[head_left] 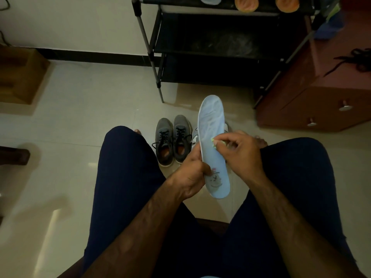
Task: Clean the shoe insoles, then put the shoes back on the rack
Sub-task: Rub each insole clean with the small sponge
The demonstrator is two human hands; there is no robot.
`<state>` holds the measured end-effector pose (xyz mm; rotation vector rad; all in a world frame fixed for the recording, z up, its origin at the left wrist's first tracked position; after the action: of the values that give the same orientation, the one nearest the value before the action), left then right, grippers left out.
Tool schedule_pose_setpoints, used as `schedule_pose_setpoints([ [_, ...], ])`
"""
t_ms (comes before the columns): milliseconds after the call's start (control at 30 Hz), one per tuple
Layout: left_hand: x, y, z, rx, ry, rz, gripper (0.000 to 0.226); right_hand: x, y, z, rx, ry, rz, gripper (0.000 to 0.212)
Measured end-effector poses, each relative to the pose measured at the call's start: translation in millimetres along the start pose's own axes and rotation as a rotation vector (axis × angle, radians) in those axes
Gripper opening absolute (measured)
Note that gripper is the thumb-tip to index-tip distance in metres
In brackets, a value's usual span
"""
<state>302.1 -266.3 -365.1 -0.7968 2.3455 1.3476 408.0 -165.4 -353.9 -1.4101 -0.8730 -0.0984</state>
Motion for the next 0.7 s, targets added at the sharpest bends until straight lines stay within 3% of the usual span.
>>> schedule_pose_setpoints([
  [67, -1, -1, 0, -0.001, -0.013, 0.006, 0.096, 5, 2, 4, -0.041, 0.098, -0.030, 0.011],
  [233, -3, -1, 0, -0.028, 0.005, 0.021, 0.094, -19, -6, -7, 0.098, -0.140, 0.030, 0.012],
  [400, -3, -2, 0, -0.001, 0.008, 0.029, 0.095, 2, 6, 3, -0.057, 0.095, -0.036, 0.011],
  [567, -1, -1, 1, -0.034, 0.004, 0.007, 0.095, -17, -6, -7, 0.082, -0.149, 0.013, 0.013],
  [700, 0, -1, 0, -0.001, -0.020, -0.029, 0.097, 8, 11, 6, -0.072, 0.077, 0.006, 0.012],
])
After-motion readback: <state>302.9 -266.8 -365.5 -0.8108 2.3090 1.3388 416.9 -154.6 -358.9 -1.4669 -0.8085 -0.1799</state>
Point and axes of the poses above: each hand's wrist, its own z-axis towards the middle knuckle, its own x-axis out of the back of the hand, y = z × x, the point moved 4 cm from there along z, towards the middle knuckle, and after that the axes turned 4 degrees about -y, right-handed, at the moved point
